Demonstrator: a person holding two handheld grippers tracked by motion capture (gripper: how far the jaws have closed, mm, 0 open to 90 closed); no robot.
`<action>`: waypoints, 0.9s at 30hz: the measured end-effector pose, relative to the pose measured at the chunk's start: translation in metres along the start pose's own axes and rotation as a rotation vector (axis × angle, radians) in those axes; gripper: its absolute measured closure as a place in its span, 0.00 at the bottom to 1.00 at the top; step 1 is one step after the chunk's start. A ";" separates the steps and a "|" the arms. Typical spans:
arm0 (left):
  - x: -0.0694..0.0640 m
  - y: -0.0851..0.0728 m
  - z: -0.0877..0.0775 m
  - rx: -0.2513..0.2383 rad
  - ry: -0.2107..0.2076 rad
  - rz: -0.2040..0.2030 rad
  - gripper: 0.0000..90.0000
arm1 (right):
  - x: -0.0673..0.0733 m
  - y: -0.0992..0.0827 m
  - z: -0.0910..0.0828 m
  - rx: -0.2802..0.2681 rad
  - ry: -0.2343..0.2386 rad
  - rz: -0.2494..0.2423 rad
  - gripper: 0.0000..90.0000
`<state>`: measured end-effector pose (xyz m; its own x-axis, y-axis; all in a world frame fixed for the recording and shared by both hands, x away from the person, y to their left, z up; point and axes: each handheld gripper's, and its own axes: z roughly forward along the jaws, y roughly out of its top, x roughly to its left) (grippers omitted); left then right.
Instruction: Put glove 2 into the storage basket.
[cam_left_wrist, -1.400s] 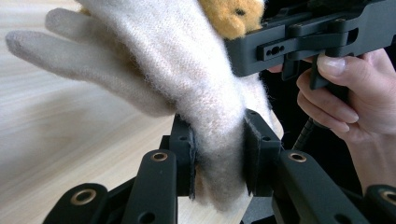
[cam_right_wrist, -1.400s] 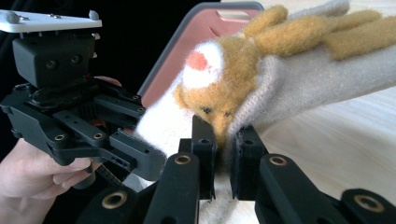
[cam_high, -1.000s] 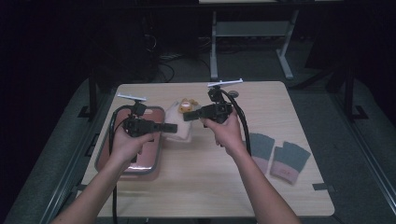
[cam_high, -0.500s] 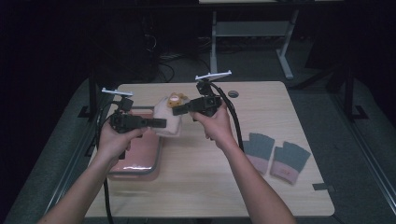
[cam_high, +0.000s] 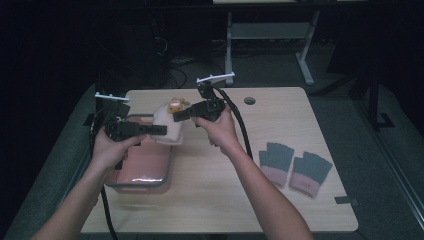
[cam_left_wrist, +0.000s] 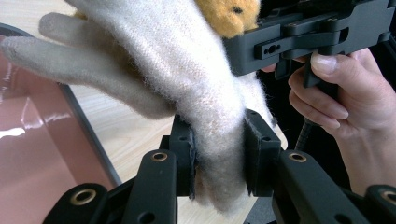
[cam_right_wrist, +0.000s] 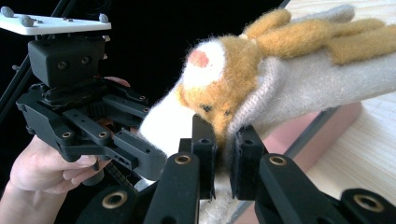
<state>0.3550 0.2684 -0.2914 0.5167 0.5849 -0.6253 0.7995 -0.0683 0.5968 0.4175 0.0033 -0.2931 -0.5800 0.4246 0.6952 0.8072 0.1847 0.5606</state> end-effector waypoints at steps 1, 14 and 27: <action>0.001 0.000 -0.002 -0.001 0.004 -0.001 0.77 | 0.001 0.001 0.001 0.002 0.003 -0.001 0.91; 0.013 -0.004 -0.023 -0.006 0.025 -0.024 0.77 | 0.010 0.008 0.026 0.027 0.014 -0.020 0.91; 0.029 -0.012 -0.035 0.001 0.044 -0.051 0.77 | 0.008 0.010 0.050 0.053 0.034 -0.009 0.91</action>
<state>0.3498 0.3147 -0.2990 0.4614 0.6227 -0.6319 0.8246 -0.0383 0.5644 0.4259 0.0531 -0.3045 -0.5901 0.3923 0.7056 0.8059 0.2352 0.5433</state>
